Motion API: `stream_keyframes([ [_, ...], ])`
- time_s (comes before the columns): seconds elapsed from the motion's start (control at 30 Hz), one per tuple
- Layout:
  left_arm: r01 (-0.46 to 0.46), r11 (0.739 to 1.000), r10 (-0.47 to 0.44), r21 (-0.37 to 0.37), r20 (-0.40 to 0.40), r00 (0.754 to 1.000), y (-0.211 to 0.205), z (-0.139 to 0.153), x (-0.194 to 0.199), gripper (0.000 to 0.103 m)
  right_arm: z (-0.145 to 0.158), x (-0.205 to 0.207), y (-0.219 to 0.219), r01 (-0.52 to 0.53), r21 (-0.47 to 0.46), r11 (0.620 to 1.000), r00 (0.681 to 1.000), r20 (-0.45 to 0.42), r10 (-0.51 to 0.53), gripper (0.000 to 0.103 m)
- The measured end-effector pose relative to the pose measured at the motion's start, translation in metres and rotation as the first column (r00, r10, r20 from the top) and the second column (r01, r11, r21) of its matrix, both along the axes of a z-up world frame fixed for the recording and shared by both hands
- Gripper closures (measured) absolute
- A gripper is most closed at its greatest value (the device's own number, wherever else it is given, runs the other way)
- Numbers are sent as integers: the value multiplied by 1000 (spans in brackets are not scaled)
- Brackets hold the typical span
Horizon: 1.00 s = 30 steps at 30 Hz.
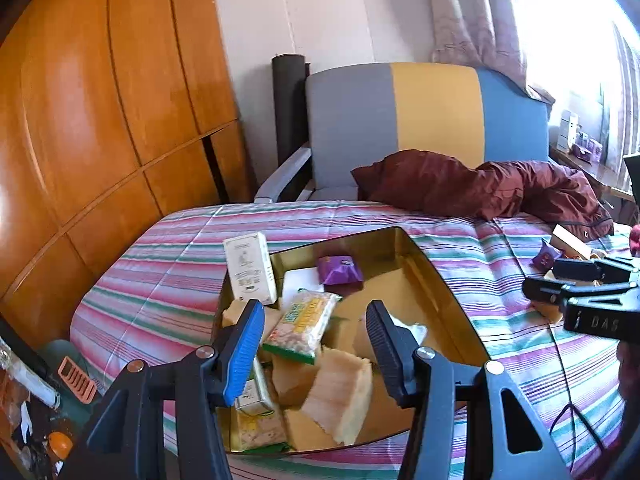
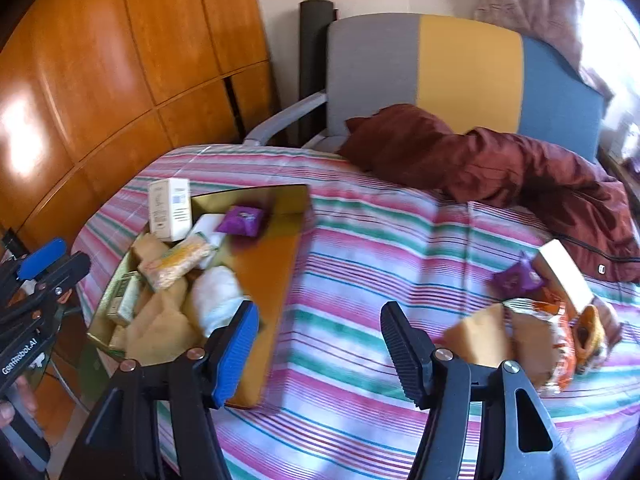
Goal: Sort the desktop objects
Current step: 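Move both tools back to the pile of items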
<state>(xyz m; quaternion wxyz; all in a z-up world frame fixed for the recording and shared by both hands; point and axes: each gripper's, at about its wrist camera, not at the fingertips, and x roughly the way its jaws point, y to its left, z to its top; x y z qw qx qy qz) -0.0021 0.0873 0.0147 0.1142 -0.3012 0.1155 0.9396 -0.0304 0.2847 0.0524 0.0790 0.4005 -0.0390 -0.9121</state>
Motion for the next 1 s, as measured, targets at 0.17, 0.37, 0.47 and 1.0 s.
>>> stream_keyframes([
  [0.17, 38, 999, -38, -13, 3, 999, 18, 0, 1, 49, 5, 4, 35, 55, 4, 998, 998, 1, -55, 37],
  [0.37, 112, 994, -112, -18, 24, 993, 46, -4, 3, 49, 8, 8, 83, 133, 34, 990, 991, 5, -134, 36],
  [0.47, 160, 987, -159, -20, 45, 986, 65, -10, 2, 49, 7, 9, 113, 188, 43, 981, 982, 21, -189, 36],
  [1.0, 458, 888, -452, 31, 230, 862, 182, -57, -3, 49, -26, 4, 227, 313, -33, 949, 942, 140, -306, 42],
])
